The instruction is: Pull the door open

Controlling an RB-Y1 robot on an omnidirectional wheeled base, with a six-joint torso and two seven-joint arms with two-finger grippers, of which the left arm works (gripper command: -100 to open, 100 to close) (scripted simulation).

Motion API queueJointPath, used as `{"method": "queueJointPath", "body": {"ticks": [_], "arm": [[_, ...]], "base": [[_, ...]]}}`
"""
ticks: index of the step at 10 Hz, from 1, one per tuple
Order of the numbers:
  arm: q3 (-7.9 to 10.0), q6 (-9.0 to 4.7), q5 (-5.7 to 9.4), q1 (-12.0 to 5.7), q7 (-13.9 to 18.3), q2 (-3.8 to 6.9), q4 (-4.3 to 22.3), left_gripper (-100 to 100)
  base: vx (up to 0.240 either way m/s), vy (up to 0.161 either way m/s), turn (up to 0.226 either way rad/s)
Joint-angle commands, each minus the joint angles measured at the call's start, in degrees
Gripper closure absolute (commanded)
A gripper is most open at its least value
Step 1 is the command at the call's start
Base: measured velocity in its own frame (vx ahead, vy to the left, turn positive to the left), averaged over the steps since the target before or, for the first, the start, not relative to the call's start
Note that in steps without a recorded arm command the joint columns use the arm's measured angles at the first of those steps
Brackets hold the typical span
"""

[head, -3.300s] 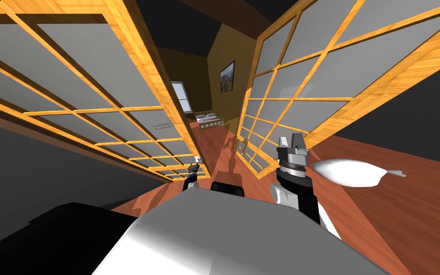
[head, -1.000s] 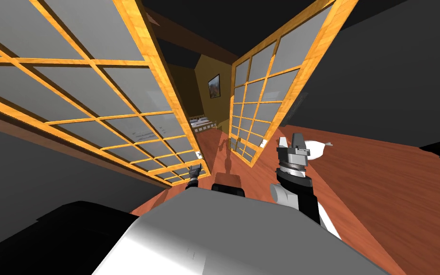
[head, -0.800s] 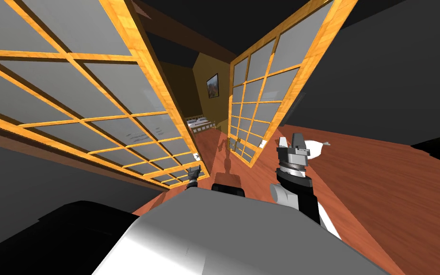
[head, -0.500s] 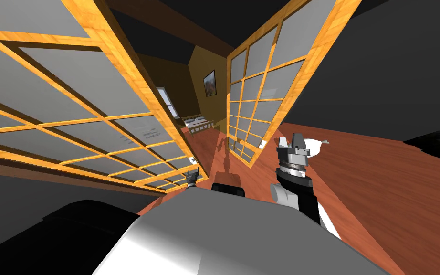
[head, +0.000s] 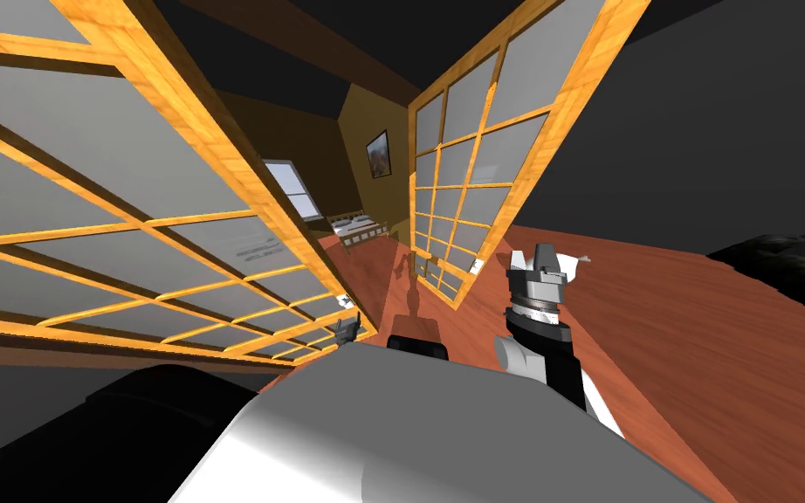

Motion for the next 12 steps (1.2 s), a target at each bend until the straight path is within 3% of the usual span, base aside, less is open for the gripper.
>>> {"method": "queueJointPath", "body": {"ticks": [1,6,7,11,12], "arm": [[-0.11,-1.64,-0.02,1.13,0.96,-0.15,0.72,-100],[-0.44,-6.33,0.05,4.66,3.55,-0.73,2.77,-100],[-0.59,-8.27,0.09,6.11,4.62,-0.97,3.61,-100],[-0.92,-12.15,0.2,8.99,6.76,-1.48,5.3,-100],[-1.1,-14.05,0.27,10.38,7.8,-1.74,6.13,-100]], "base": [[0.089,-0.022,-0.072],[0.105,-0.012,-0.081],[0.123,-0.005,-0.152],[0.118,0.009,-0.097],[0.138,0.01,-0.137]]}}
